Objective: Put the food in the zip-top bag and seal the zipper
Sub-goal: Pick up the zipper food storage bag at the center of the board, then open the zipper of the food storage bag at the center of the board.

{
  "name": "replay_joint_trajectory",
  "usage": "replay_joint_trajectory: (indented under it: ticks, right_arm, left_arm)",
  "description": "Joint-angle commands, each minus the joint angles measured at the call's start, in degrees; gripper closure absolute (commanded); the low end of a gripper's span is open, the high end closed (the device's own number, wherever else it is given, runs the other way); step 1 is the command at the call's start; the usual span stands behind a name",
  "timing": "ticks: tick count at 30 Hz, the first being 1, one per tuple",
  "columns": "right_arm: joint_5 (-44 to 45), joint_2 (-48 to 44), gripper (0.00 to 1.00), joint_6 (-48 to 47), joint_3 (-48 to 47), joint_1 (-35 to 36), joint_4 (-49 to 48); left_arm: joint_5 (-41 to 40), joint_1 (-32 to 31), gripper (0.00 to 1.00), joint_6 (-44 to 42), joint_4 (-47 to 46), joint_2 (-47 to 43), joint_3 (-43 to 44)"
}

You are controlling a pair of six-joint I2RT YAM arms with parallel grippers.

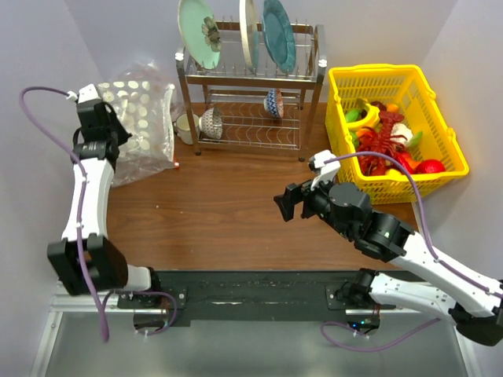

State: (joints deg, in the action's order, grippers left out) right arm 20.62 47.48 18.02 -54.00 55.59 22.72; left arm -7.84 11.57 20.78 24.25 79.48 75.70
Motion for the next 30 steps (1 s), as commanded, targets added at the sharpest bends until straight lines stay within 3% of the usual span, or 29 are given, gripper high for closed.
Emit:
replay_joint_trajectory:
  ticks: [1, 8, 20, 30]
  right_arm:
    - [-2.07, 1.64, 0.01, 1.66, -2.43, 0.13, -0.57]
    - [-3.75, 2.44, 0.01, 3.86, -1.99, 0.13, -1.62]
    - [-4.27, 5.51, 0.04, 5.71, -0.75, 0.04, -5.76]
    - [1.78, 2.35, 0.03, 6.15, 0.3, 0.13, -6.81]
  left_arm:
    - [7.48, -0.06, 1.0, 2.95, -3.23, -8.19, -5.29]
    - [28.82, -0.06, 1.0, 6.73, -9.05, -17.95, -14.61]
    - [38.67, -0.15, 1.0, 4.36, -2.45, -30.52, -14.19]
    - [30.52, -0.41, 1.0, 5.24, -4.03, -39.83, -7.94]
